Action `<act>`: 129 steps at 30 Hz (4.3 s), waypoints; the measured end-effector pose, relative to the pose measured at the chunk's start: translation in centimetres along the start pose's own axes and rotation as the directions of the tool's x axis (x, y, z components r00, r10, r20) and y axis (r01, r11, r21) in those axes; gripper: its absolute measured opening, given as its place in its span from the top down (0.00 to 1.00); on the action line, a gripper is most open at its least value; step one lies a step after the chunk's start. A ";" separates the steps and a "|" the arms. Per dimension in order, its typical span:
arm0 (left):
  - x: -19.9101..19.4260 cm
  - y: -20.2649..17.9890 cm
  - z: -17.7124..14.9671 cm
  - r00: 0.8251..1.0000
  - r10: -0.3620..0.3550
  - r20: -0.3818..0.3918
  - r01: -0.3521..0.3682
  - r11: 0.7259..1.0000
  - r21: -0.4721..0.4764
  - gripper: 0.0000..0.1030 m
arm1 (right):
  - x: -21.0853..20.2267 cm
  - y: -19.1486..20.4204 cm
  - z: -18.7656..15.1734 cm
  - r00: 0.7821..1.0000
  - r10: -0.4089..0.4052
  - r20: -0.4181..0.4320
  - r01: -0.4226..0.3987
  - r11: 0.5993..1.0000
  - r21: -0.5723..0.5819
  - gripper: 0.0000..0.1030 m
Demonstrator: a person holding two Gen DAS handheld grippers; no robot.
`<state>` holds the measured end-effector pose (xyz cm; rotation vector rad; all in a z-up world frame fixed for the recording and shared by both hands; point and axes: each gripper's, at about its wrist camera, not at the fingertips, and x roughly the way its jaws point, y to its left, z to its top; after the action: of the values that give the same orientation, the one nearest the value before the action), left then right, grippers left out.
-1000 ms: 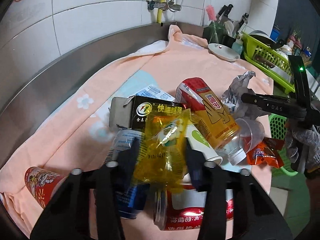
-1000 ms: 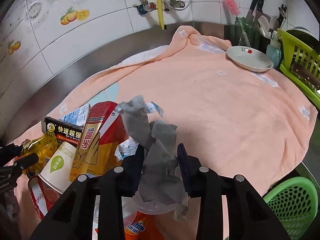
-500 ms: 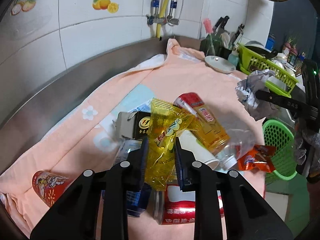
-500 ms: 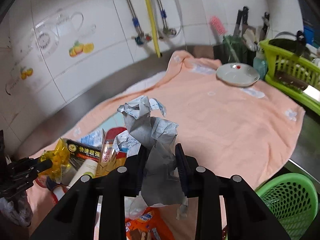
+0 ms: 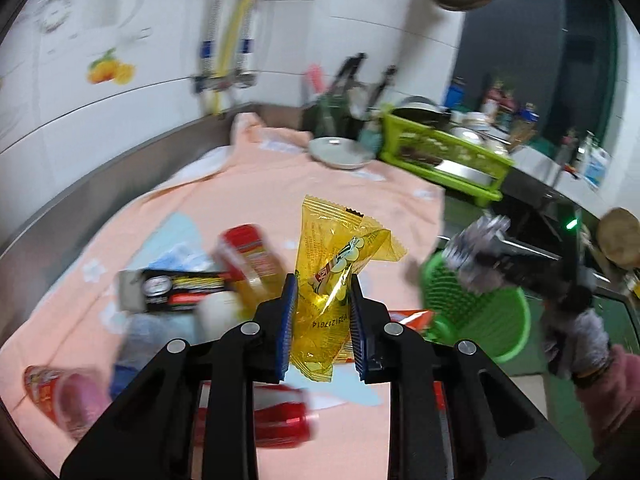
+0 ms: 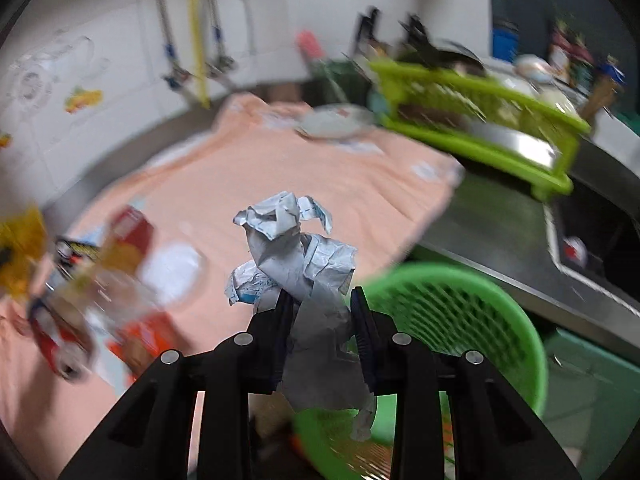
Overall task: Collect trash
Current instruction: 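Carry the foil over the green basket and open the right gripper, then move the right gripper back to the orange snack wrapper and grasp it, then carry the orange wrapper to the green basket and release it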
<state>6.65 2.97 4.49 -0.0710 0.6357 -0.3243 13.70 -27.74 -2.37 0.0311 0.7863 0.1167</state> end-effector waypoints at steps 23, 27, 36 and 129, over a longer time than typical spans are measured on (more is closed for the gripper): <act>13.1 -18.6 -1.6 0.940 -0.258 -0.222 0.288 0.951 0.115 0.76 | -4.9 -11.9 -6.9 0.997 -0.075 0.019 0.070 0.978 0.195 0.26; 15.2 -20.8 -2.2 0.923 -0.287 -0.257 0.324 0.939 0.115 0.74 | -6.6 -13.1 -7.4 0.994 -0.094 0.052 0.081 0.973 0.217 0.22; 16.7 -23.1 -2.3 0.908 -0.331 -0.258 0.367 0.924 0.109 0.58 | -8.6 -14.9 -8.2 0.992 -0.088 0.089 0.060 0.960 0.272 0.22; 5.6 2.9 -1.2 0.986 0.043 -0.159 -0.071 0.982 -0.175 0.41 | 5.2 13.3 -5.1 0.911 0.369 -0.183 -0.412 0.824 -0.389 0.49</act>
<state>11.00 3.97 -0.16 -0.2022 0.8192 -0.2173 12.51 -14.03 -8.71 -0.2273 0.8327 0.6864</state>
